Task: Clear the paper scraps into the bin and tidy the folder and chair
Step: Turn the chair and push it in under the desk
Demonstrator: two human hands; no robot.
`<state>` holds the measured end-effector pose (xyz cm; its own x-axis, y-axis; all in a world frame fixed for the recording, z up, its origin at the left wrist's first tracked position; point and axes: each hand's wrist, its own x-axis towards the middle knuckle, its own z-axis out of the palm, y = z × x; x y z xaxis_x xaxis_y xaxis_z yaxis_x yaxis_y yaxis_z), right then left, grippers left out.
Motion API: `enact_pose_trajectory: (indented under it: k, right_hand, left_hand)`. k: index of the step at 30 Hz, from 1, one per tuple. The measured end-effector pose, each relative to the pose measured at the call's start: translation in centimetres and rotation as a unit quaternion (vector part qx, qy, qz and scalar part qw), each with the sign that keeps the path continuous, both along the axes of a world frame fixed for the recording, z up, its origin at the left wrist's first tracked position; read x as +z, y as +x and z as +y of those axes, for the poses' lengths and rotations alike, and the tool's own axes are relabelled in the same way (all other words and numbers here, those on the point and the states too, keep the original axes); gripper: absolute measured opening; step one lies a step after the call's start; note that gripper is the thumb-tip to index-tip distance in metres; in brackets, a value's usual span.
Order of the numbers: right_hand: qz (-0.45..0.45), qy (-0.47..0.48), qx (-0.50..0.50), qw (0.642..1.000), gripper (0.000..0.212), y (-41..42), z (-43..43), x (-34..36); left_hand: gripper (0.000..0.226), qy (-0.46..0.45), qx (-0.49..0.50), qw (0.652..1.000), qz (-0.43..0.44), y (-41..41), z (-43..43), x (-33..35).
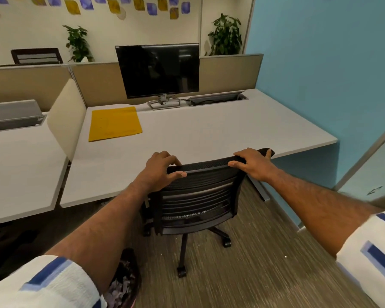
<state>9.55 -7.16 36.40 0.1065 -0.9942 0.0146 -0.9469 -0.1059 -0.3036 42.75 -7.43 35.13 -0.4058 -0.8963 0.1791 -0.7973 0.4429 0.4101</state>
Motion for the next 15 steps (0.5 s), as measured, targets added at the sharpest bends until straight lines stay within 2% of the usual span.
enact_pose_trajectory:
  k: [5,7,9,11,15]
  right_hand:
    - [0.029,-0.012,0.011,0.999,0.081,-0.7,-1.1,0.3]
    - [0.043,-0.019,0.019,0.999,0.092,-1.2,-1.4,0.5]
    - [0.018,0.003,0.021,1.0,0.098,-1.8,-1.6,0.8]
    - [0.001,0.012,0.021,1.0,0.086,-1.9,-1.5,1.2]
    - [0.026,0.009,0.031,0.999,0.068,-1.5,-1.6,1.7]
  left_hand:
    - [0.045,0.023,0.049,0.998,-0.032,-1.5,-0.3,0.6]
    - [0.045,0.023,0.066,0.997,-0.04,-2.6,-0.3,0.9]
    - [0.045,0.03,0.078,0.996,-0.036,-3.5,-0.3,1.1]
    - [0.045,0.039,0.086,0.995,-0.032,-3.9,-0.1,1.3]
    - [0.044,0.043,0.097,0.994,-0.034,-3.7,0.3,1.4]
